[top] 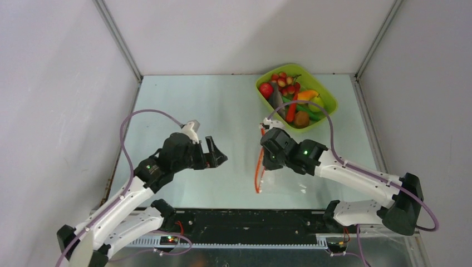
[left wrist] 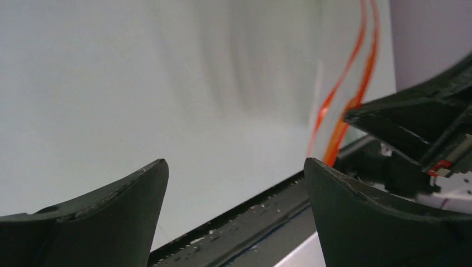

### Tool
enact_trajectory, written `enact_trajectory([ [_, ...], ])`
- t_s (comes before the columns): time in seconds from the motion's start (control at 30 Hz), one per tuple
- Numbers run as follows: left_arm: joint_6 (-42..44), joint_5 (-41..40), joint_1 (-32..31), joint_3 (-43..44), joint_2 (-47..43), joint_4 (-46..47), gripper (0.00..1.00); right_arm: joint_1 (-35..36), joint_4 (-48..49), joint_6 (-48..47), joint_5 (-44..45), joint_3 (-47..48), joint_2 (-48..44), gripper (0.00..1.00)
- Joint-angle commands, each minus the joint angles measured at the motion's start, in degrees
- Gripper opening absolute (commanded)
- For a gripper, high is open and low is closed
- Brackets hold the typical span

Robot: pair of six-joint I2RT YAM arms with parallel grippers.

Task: Place the food in the zip-top bag and seal the zipper
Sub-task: Open the zipper of the food storage bag.

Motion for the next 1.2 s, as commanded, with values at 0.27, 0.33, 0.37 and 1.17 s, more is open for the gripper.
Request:
enact_trajectory([
  [0.27, -0.84, -11.87, -14.6, 11.82, 7.21, 0.14, 0.98, 1.32, 27.75, -1.57, -25.3, 0.69, -1.72, 0.0],
  [0.33, -0.92, -13.55, -16.07, 12.62, 8.4, -0.73, 0.98, 1.52, 28.63, -1.5, -26.1, 0.79, -1.95, 0.0],
  [0.37, -1.23, -14.8, -16.44, 12.85, 9.18, -1.57, 0.98, 1.56, 28.75, -1.45, -25.97, 0.79, -2.12, 0.0],
  [1.17, -3.51, -23.47, -19.43, 15.51, 15.29, -8.17, 0.41, 2.13, 22.13, -0.95, -13.71, 0.81, -4.86, 0.0],
])
